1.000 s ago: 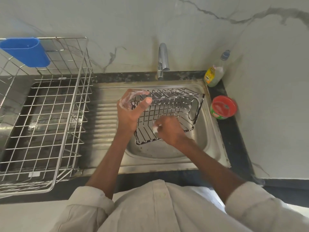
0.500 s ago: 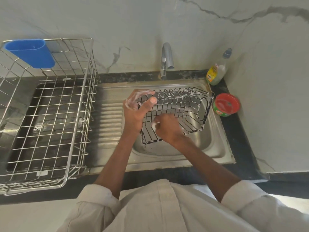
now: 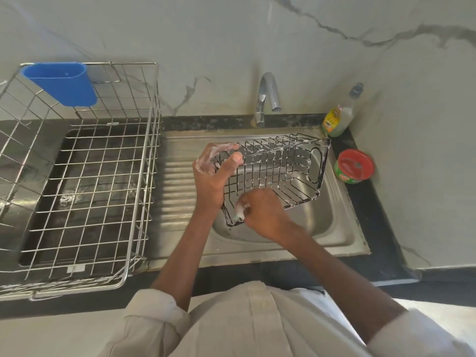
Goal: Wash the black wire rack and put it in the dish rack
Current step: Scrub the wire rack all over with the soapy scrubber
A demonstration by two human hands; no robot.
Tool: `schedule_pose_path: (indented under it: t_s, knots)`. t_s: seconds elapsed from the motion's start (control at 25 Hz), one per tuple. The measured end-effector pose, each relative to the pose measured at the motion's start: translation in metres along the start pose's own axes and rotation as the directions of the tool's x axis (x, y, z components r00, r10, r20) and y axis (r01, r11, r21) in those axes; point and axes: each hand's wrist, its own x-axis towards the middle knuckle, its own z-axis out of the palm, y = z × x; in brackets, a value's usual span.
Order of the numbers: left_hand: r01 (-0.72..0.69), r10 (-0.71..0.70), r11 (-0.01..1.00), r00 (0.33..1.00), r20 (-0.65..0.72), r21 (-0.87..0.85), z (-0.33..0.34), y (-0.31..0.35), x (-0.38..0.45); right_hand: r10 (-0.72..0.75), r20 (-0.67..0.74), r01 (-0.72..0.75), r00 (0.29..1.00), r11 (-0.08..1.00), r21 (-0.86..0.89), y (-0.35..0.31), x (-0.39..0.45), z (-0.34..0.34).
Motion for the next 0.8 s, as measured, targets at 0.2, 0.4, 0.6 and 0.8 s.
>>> schedule_pose_path:
  t_s: [0.2, 0.4, 0.6, 0.8]
  knots:
    - [0.017, -0.016, 1.000, 0.999, -0.032, 0.025, -0.002, -0.003, 0.003, 0.113, -0.094, -0.107, 0.989, 0.992, 0.063, -0.021, 0.023, -0.009]
    - [0.057, -0.058, 0.998, 0.992, -0.108, -0.010, 0.000, -0.010, 0.004, 0.025, 0.115, -0.044, 0.993, 0.985, 0.166, -0.011, 0.012, -0.012]
    - [0.123, -0.134, 0.990, 0.976, -0.172, -0.073, 0.013, -0.013, 0.002, -0.066, 0.164, 0.081, 0.984, 0.993, -0.088, -0.001, 0.016, -0.031]
    - [0.225, -0.241, 0.970, 0.928, -0.284, -0.090, 0.031, -0.021, -0.009, 0.147, 0.277, -0.299, 0.949, 0.695, 0.653, 0.042, -0.001, -0.084]
